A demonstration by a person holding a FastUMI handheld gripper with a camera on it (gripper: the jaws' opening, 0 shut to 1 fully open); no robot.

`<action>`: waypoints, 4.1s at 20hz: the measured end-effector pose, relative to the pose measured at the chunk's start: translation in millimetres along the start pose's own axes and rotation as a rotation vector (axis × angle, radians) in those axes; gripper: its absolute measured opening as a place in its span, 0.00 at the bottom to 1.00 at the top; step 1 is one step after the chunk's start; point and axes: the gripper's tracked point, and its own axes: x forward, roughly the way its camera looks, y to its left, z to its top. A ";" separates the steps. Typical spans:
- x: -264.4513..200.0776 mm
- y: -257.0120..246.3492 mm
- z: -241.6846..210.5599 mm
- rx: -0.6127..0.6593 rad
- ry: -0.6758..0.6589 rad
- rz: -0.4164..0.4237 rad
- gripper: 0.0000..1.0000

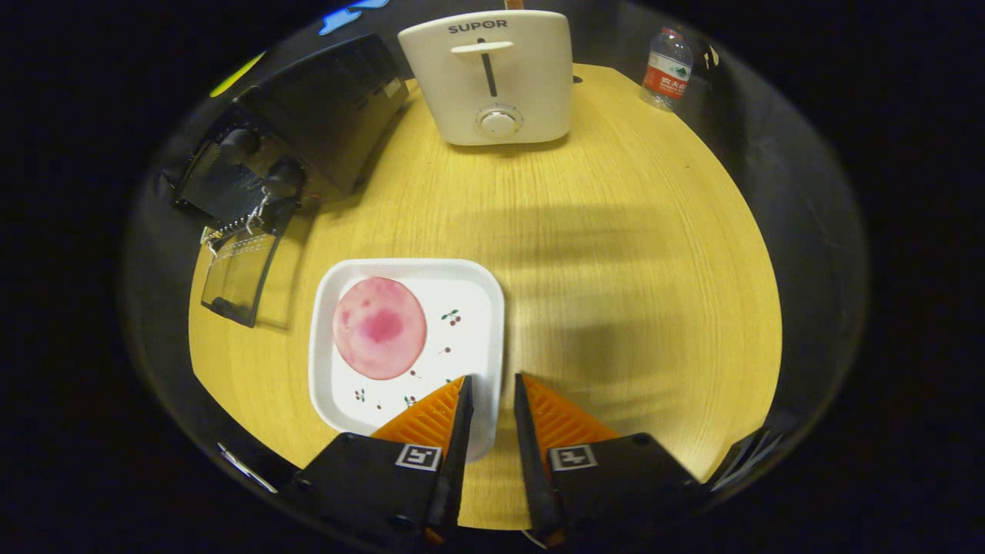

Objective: Open the toaster oven, put the food inside, and close the toaster oven door.

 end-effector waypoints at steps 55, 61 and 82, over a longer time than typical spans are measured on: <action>-87.6 304.3 13.6 0.615 -0.064 0.617 0.01; -54.3 327.6 55.2 0.698 -0.074 0.638 0.01; -0.1 325.0 176.6 0.889 -0.450 0.523 0.02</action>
